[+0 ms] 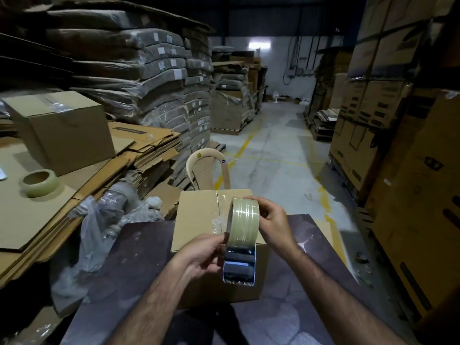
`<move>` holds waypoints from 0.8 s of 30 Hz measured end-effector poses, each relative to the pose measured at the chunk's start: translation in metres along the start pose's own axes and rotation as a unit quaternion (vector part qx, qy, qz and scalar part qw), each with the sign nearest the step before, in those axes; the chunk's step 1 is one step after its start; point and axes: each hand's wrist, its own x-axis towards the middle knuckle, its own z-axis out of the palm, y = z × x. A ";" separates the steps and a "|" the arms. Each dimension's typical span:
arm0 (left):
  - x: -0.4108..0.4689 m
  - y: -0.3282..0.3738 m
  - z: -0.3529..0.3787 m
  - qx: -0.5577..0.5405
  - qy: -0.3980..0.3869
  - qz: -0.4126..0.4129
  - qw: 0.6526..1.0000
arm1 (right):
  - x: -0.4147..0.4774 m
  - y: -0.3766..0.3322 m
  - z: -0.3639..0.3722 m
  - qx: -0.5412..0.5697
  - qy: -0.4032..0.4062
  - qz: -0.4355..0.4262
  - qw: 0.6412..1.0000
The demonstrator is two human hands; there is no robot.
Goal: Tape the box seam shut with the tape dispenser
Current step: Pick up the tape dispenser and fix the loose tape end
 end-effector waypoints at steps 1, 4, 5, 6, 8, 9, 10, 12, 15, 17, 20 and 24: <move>0.002 0.002 -0.004 0.003 0.018 0.000 1.000 | 0.003 0.000 0.006 -0.004 -0.007 0.009 1.000; 0.007 0.008 -0.014 0.012 0.064 0.005 0.998 | 0.013 0.007 0.017 -0.058 -0.001 0.033 0.998; 0.009 0.010 -0.017 0.013 0.077 0.007 0.997 | 0.015 0.012 0.019 -0.071 0.007 0.046 0.996; 0.011 0.013 -0.018 0.013 0.092 0.007 0.996 | 0.017 0.018 0.020 -0.066 0.015 0.074 0.995; 0.016 0.016 -0.020 0.017 0.120 0.008 0.993 | 0.016 0.026 0.022 -0.016 0.011 0.150 0.989; 0.018 0.018 -0.020 0.020 0.133 0.010 0.991 | 0.013 0.027 0.023 0.002 0.001 0.181 0.983; 0.020 0.019 -0.020 0.025 0.146 0.012 0.989 | 0.011 0.028 0.024 0.010 -0.008 0.200 0.980; 0.023 0.023 -0.017 0.043 0.162 0.017 0.986 | 0.006 0.025 0.023 0.039 -0.015 0.215 0.976; 0.029 0.025 -0.014 0.068 0.165 0.020 0.984 | 0.006 0.021 0.021 0.069 -0.023 0.227 0.971; 0.032 0.025 -0.013 0.072 0.161 0.011 0.984 | 0.008 0.023 0.021 0.072 -0.018 0.239 0.968; 0.036 0.027 -0.010 0.067 0.159 0.000 0.985 | 0.011 0.029 0.022 0.070 -0.018 0.243 0.967; 0.045 0.032 -0.010 0.134 0.219 0.008 0.966 | 0.014 0.032 0.024 0.104 -0.019 0.239 0.965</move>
